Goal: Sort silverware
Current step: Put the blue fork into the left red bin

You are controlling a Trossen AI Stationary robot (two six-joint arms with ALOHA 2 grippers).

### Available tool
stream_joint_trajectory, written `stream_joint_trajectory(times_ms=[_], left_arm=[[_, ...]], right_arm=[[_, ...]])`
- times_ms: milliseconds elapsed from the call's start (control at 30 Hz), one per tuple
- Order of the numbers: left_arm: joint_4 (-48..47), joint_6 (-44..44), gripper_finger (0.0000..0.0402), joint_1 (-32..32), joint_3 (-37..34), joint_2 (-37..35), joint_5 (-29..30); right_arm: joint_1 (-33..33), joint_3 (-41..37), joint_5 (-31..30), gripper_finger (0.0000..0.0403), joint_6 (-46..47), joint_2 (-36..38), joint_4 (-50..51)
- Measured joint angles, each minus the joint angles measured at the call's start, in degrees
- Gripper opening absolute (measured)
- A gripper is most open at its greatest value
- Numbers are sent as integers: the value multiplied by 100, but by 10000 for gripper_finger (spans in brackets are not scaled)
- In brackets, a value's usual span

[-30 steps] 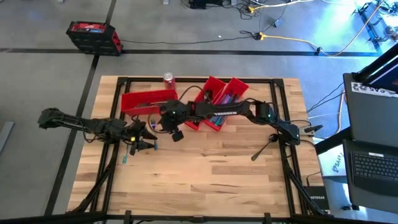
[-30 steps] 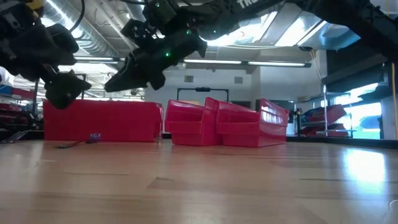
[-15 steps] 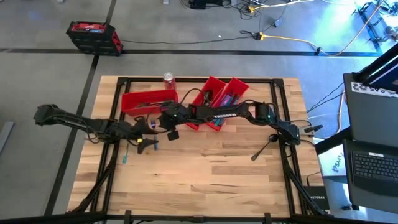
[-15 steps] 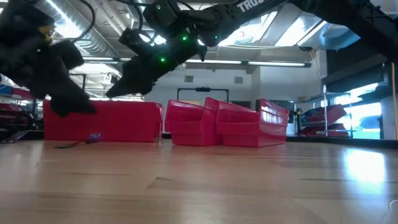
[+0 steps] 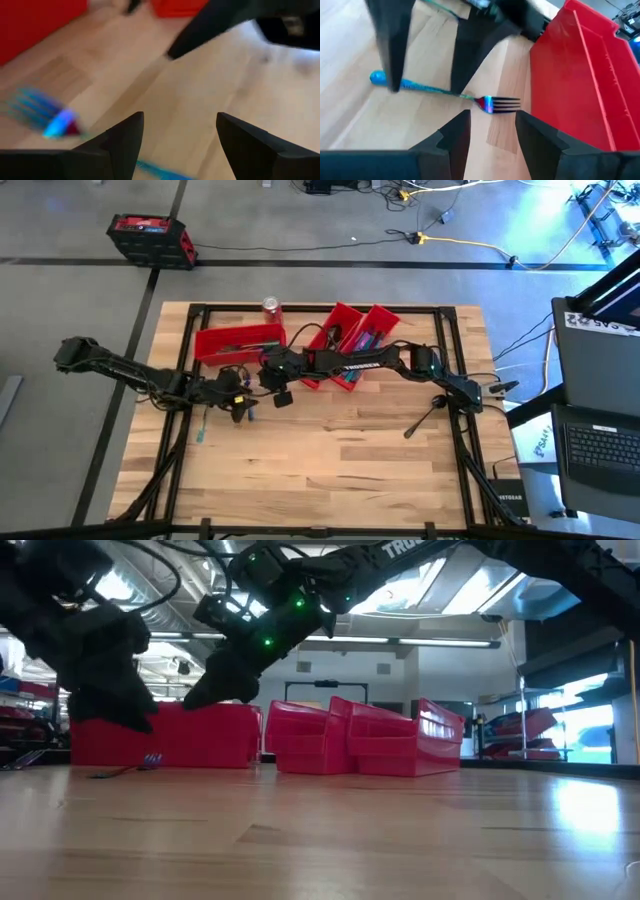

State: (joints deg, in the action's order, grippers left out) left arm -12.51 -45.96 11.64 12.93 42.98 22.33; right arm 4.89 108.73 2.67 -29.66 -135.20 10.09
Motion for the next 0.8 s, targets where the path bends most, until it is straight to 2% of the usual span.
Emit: stream_joint_trajectory(times_ms=[167, 267, 400, 567, 700, 800], left_arm=[[-1964, -1443, 237, 149, 847, 363, 792], [-2571, -2434, 237, 100, 1104, 658, 878], [-2332, -3620, 237, 91, 1184, 1199, 445], [-1086, -4113, 237, 311, 1186, 2143, 339], [-1262, -4681, 237, 402, 1282, 2772, 243], [-1366, -4745, 237, 488, 1419, 2923, 301]], right_arm=[[-45, 0, -627, 142, -807, 74, 759], [-74, 0, -811, 142, -968, 222, 1131], [-81, 2, -193, 142, -1117, 482, 1155], [-138, 7, -252, 142, -1472, 758, 1357], [-126, 9, -253, 142, -1642, 934, 1871], [-122, 7, -241, 142, -1653, 946, 2193]])
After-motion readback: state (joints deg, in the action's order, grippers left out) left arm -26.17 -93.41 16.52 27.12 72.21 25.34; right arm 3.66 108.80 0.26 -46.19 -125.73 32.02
